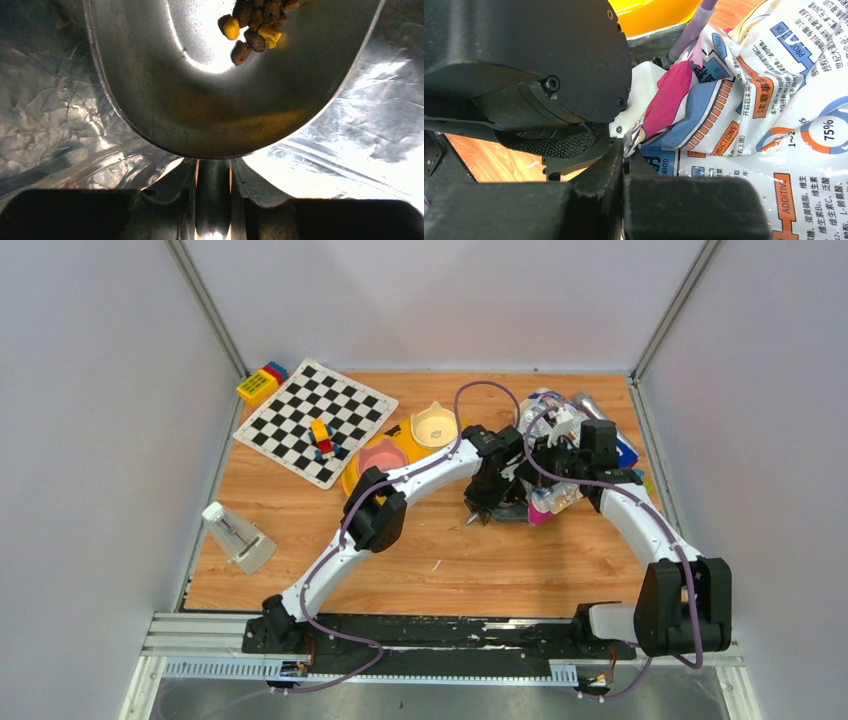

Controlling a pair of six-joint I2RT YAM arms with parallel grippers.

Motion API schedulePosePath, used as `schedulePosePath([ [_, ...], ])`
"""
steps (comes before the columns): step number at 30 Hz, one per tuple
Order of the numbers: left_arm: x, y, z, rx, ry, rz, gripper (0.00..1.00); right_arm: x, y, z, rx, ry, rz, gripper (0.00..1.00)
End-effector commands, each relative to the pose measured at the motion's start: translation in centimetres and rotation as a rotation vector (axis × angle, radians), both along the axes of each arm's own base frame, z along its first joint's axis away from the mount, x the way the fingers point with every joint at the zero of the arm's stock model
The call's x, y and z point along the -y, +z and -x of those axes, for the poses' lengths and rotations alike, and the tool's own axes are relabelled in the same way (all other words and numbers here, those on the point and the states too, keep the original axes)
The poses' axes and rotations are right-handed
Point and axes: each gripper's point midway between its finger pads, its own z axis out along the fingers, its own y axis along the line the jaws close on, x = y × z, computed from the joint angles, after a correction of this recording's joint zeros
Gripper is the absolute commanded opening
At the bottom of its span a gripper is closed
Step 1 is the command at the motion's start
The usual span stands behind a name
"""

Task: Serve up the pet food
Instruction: Collect the pet food from the pet food bag.

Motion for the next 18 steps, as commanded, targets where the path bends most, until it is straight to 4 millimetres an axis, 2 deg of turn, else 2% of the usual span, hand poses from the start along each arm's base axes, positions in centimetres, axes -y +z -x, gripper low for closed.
schedulePosePath([
  [1,4.7,0.6,-6.7,0.102,0.161,0.259,0.00,-5.7,4.0,6.1,-0.088,0.299,-0.204,0.00],
  [2,4.9,0.9,-6.8,0.102,0.161,0.278,0.00,-5.6,4.4,6.1,-0.075,0.299,-0.202,0.00],
  [4,5.5,2.6,-7.5,0.123,0.160,0.336,0.00,-5.6,5.3,6.1,-0.052,0.303,-0.206,0.00],
  [8,6.9,6.3,-7.5,0.110,0.131,0.465,0.00,-5.5,7.1,6.0,-0.020,0.303,-0.221,0.00],
  [13,7.8,11.1,-7.4,0.154,0.084,0.576,0.00,-4.3,8.1,5.3,-0.008,0.268,-0.242,0.00],
  [15,7.9,11.9,-7.7,0.174,0.077,0.593,0.00,-4.1,8.3,5.4,-0.013,0.265,-0.255,0.00],
  [18,8.0,11.7,-8.0,0.185,0.078,0.594,0.00,-4.2,8.8,5.9,-0.008,0.278,-0.268,0.00],
])
